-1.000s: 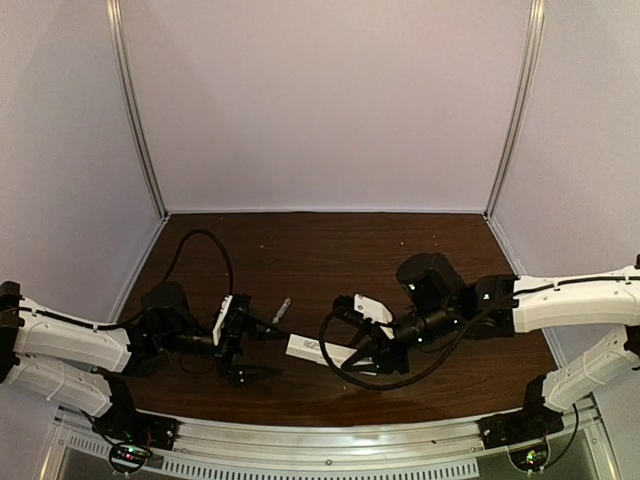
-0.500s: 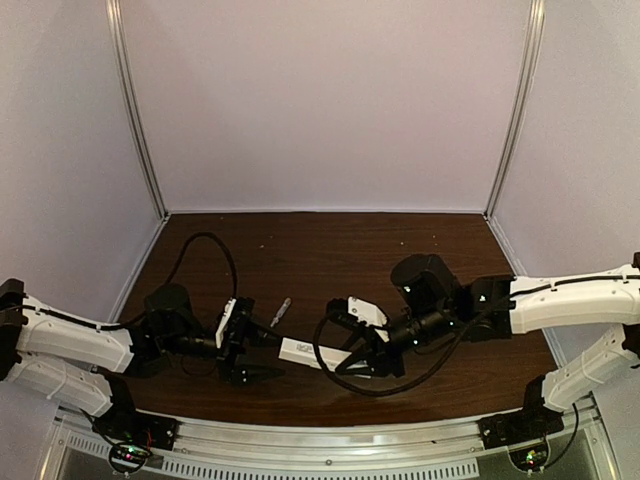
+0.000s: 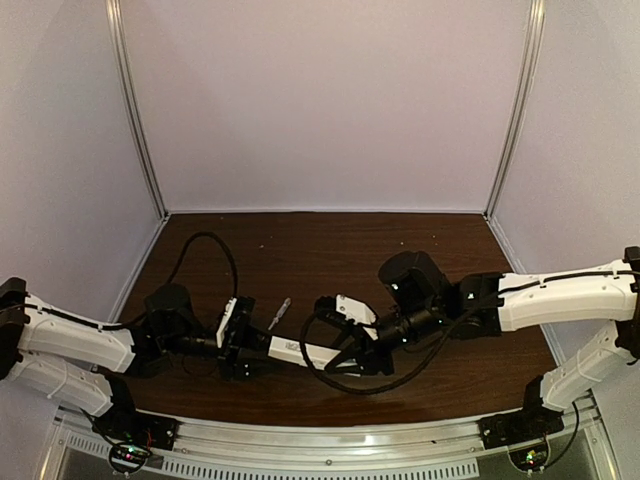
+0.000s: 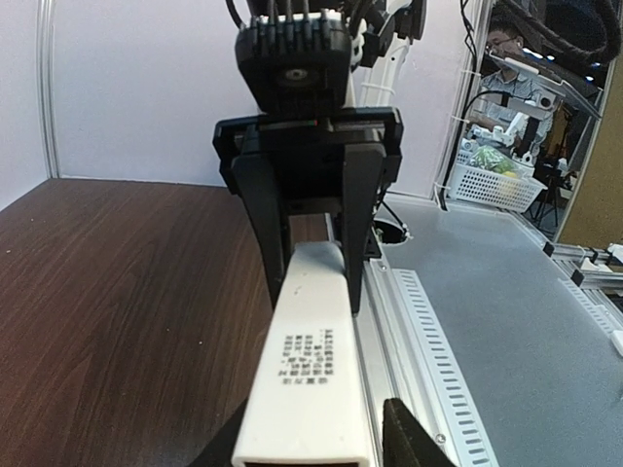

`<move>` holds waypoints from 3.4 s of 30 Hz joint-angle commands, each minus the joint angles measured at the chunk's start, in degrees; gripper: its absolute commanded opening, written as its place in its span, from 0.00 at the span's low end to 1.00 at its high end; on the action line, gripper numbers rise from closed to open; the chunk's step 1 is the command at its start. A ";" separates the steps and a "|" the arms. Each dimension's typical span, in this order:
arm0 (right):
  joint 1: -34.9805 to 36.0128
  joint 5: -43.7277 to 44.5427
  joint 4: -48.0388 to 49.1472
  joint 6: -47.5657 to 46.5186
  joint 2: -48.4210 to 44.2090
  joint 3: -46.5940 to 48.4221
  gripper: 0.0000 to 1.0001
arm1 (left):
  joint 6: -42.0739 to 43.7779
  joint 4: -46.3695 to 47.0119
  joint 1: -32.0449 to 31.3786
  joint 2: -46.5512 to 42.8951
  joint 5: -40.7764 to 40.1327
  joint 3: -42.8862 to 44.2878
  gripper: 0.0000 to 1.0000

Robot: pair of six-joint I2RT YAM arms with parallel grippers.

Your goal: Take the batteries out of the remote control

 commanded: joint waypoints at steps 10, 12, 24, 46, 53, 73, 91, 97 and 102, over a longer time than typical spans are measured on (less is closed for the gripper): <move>0.52 -0.39 2.18 -0.74 1.93 3.06 0.00 | 0.07 2.06 -0.23 0.85 -0.10 0.77 0.31; 0.51 -0.40 2.33 -0.77 2.02 2.98 0.00 | 0.14 1.99 -0.25 0.87 -0.18 0.80 0.28; 0.49 10.48 7.29 11.65 1.40 1.01 0.84 | -0.10 2.15 -0.24 -0.31 -1.61 0.16 0.00; 0.30 19.51 13.73 57.61 -18.79 -16.12 1.00 | 1.51 12.65 -0.22 -3.77 -2.08 -5.07 0.00; 0.28 20.08 15.94 64.11 -21.99 -19.64 0.99 | 2.34 15.45 -0.25 -2.99 -1.56 -5.04 0.00; 3.63 12.44 22.92 71.05 -14.16 -17.90 0.71 | 2.58 20.96 -0.23 4.65 1.31 -2.28 0.00; 5.76 12.17 22.69 70.57 -11.62 -16.42 0.44 | 2.56 20.45 -0.23 6.55 1.23 -1.48 0.00; 5.79 12.36 22.70 70.41 -11.51 -16.91 0.34 | 2.75 20.08 -0.24 6.70 1.08 -1.31 0.00; 5.92 12.49 23.21 70.31 -11.74 -17.68 0.18 | 2.73 20.03 -0.24 6.73 1.05 -1.31 0.00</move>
